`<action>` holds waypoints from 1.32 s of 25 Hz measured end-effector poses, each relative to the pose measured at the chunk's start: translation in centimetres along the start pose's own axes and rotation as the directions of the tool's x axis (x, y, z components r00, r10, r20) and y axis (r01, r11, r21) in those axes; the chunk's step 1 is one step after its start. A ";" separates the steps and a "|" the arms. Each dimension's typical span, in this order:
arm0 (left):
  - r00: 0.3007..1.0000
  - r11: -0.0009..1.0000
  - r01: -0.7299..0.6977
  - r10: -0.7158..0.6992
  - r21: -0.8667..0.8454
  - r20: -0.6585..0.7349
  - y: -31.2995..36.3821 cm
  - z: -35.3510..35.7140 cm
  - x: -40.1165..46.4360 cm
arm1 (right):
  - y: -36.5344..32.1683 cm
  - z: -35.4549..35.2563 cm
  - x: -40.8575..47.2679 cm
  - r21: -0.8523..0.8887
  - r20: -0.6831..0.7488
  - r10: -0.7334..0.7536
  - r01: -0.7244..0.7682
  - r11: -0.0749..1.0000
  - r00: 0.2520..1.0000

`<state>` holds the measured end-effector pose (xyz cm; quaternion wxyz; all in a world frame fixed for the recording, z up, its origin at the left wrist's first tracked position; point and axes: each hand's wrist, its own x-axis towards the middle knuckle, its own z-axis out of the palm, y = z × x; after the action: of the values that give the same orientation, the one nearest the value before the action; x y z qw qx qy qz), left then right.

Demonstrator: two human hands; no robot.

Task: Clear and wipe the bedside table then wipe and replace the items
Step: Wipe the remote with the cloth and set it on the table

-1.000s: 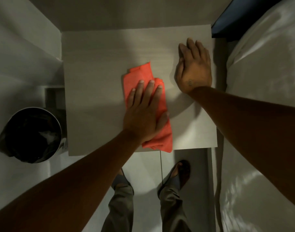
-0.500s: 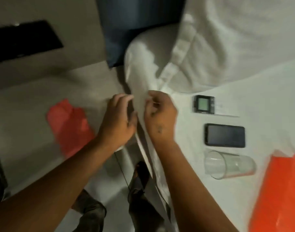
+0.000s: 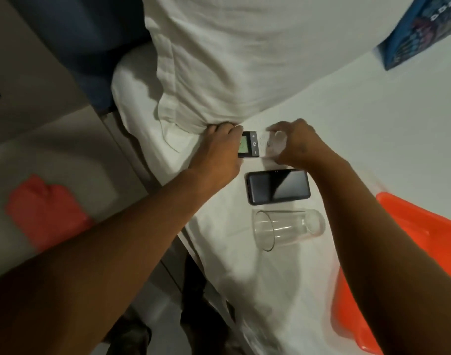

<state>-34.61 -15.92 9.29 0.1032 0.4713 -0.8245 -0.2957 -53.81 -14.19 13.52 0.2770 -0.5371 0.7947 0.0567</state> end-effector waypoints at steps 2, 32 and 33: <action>1.000 0.999 0.014 -0.014 -0.051 -0.009 0.1 -0.4 -0.6 | 0.1 -0.1 -0.2 -0.013 -0.026 -0.034 0.034 0.999 0.999; 0.278 -0.359 -0.003 -0.897 -0.933 0.344 -35.0 -6.0 -32.2 | -34.2 37.1 -6.9 0.221 0.094 -0.586 0.557 0.801 0.805; 0.277 -0.386 -0.028 -0.889 -0.922 0.364 -34.9 -5.9 -31.2 | -32.8 36.4 -7.0 0.310 0.033 -0.591 0.554 0.773 0.806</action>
<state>9.74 -5.41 -3.02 0.4966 0.6449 0.1072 -0.5709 -9.12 -7.99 -6.75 0.4062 -0.7029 0.5732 -0.1113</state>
